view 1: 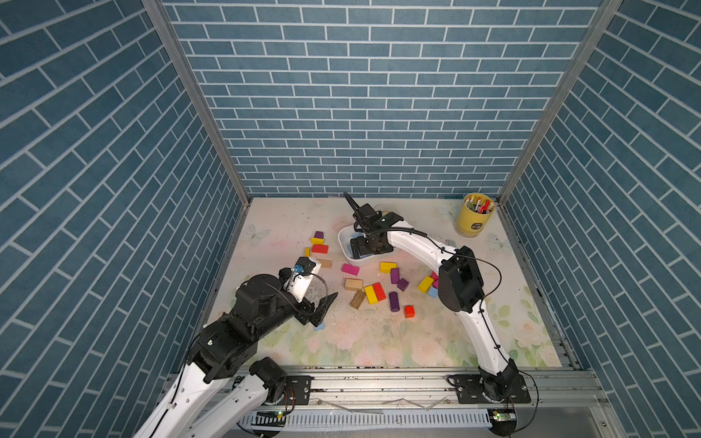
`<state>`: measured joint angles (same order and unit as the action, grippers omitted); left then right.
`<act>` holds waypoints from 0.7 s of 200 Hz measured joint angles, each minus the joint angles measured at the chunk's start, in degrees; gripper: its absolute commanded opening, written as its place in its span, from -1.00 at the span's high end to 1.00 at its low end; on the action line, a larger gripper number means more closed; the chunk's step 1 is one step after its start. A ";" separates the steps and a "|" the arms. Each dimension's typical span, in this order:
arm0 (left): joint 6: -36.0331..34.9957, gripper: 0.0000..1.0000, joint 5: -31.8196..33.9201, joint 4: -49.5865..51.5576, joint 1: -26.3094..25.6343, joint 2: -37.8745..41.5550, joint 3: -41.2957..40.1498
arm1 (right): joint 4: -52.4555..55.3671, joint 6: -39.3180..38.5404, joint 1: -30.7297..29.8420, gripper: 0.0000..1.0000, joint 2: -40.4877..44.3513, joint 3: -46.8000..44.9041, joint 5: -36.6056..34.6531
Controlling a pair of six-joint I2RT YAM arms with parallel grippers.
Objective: Pick out the blue building blocks
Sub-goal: Place the building block in the storage box, then pick up the building block from the center of the board.
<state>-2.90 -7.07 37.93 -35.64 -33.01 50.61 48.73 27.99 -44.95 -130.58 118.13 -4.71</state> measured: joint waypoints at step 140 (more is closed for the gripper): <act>-0.20 -0.99 -0.15 0.02 0.57 -1.11 0.00 | -10.36 5.86 9.84 -0.98 45.22 -49.96 -9.27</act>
<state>-3.09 -7.22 37.95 -35.07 -34.13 50.61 38.37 33.85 -35.11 -85.36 68.16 -13.98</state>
